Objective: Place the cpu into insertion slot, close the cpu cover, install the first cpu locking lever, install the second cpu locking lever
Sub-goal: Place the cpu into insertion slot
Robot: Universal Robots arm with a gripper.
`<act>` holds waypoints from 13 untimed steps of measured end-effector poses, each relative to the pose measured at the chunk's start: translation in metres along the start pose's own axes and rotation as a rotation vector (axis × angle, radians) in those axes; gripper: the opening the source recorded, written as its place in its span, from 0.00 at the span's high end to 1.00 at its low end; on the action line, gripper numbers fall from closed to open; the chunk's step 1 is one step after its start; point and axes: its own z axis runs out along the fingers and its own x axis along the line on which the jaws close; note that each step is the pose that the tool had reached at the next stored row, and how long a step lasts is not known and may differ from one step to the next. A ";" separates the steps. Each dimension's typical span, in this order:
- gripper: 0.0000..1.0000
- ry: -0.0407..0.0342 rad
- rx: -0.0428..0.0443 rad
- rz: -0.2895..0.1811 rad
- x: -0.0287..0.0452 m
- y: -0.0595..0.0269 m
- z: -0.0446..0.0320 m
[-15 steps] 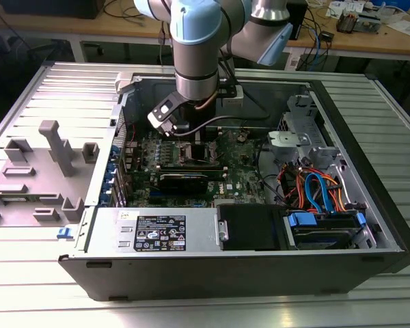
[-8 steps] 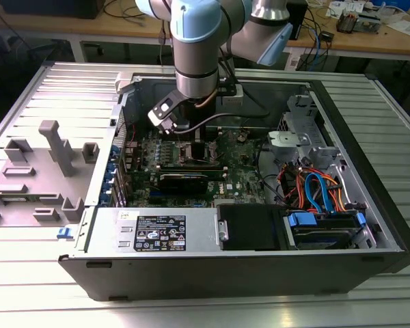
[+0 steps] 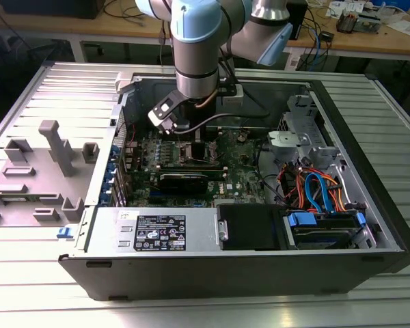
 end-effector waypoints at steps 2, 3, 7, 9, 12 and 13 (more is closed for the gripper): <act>0.39 0.0004 -0.0001 0.000 -0.0006 0.0001 -0.0001; 0.39 0.0002 -0.0004 0.000 -0.0008 0.0001 0.0000; 0.39 -0.0021 -0.0002 -0.002 -0.0018 0.0001 -0.0002; 0.39 -0.0018 -0.0008 -0.003 -0.0017 0.0003 -0.0023; 0.39 -0.0081 -0.0003 -0.003 -0.0019 0.0003 -0.0046; 0.39 -0.0088 -0.0003 -0.004 -0.0018 0.0003 -0.0039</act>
